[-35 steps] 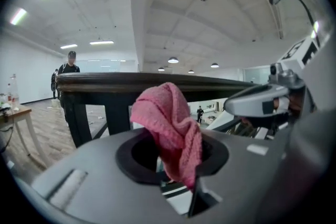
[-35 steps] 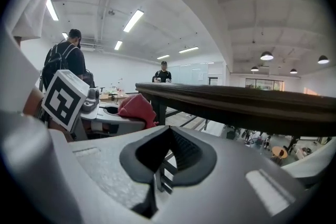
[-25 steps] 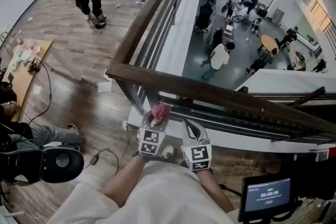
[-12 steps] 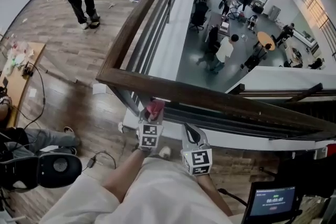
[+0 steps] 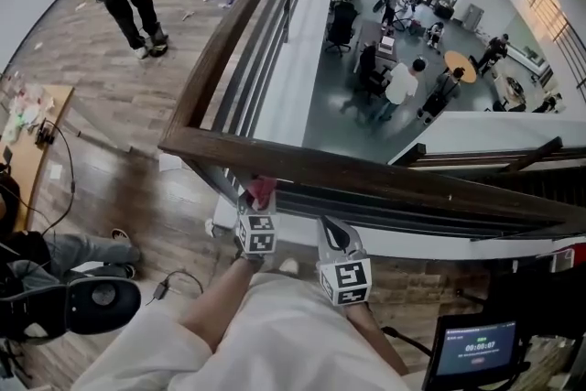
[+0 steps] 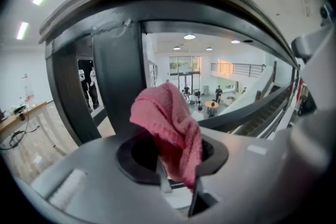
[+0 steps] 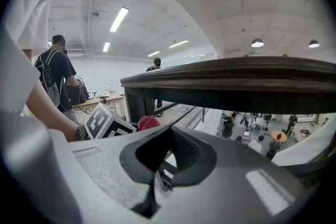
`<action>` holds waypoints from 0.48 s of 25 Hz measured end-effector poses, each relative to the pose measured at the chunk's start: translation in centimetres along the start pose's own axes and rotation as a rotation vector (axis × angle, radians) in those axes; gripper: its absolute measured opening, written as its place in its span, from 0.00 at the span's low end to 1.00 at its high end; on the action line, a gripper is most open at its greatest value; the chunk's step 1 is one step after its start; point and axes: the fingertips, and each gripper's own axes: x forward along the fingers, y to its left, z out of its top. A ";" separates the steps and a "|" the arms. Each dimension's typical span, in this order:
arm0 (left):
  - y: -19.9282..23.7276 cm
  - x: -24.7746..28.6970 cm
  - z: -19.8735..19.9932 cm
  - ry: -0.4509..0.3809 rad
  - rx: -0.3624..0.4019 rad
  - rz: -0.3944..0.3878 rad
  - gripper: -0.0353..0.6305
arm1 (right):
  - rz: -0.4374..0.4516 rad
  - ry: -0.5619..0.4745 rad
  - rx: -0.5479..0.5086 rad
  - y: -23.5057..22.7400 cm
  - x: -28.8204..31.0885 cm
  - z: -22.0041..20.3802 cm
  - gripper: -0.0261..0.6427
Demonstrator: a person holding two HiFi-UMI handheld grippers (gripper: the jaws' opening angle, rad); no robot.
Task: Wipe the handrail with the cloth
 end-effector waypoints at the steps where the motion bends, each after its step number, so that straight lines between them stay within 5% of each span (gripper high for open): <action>1: -0.1 0.2 0.0 0.002 0.006 0.000 0.24 | 0.001 0.000 -0.003 -0.2 0.1 0.0 0.04; 12: -0.5 1.1 -0.1 0.029 0.044 0.037 0.24 | -0.008 0.006 0.016 -2.1 -0.2 -0.2 0.04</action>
